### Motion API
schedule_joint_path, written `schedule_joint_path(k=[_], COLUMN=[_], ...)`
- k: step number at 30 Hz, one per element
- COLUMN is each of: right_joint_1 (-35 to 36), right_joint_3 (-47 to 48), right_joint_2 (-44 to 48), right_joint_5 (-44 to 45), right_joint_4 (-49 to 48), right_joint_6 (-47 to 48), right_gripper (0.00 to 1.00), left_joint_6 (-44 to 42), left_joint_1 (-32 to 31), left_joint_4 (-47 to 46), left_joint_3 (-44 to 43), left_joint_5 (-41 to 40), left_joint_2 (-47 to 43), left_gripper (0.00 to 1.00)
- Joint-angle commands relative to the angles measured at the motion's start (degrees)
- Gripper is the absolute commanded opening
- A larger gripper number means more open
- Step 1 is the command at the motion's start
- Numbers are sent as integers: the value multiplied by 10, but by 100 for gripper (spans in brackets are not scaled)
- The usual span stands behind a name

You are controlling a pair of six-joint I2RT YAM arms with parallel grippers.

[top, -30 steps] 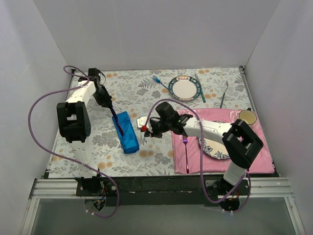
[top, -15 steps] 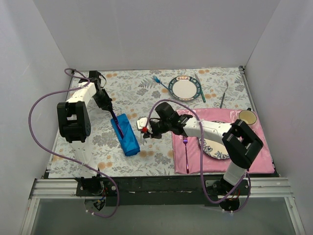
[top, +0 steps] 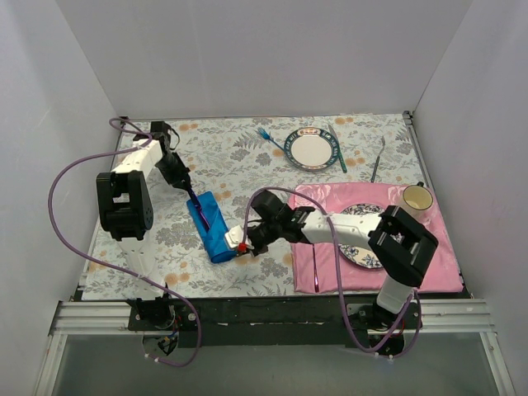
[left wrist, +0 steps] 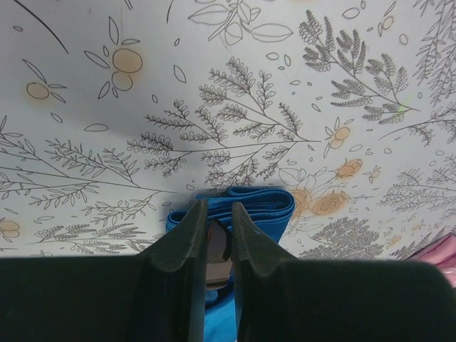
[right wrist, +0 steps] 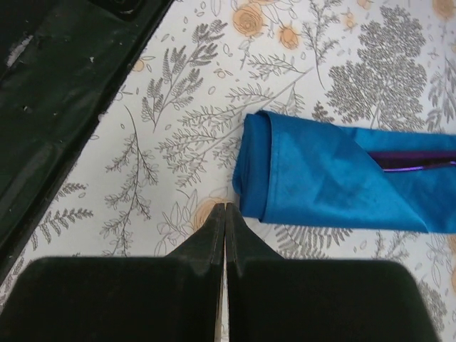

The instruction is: Fold the napkin into a case and place the utensils inside

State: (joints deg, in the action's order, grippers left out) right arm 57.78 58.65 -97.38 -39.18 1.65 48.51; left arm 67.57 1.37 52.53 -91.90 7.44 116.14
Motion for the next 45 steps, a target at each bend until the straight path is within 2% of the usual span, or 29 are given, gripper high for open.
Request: schedule_joint_path(k=[1,16,45], right_joint_1=[19,51,55], right_joint_3=[30,42,42], right_joint_2=[-43,-94,-102], right_joint_5=[2,94,115], right_joint_4=[-11,-74,-81], right_joint_6=[11,-17,-28], right_gripper=[1,1,1], left_joint_6=[1,5,15], left_joint_1=[0,-5,-36], left_joint_4=[19,34,36], left_joint_3=[13,58,122], left_joint_5=[17,53,36], left_joint_2=[-38,-56,-100], left_gripper=[0,0,0])
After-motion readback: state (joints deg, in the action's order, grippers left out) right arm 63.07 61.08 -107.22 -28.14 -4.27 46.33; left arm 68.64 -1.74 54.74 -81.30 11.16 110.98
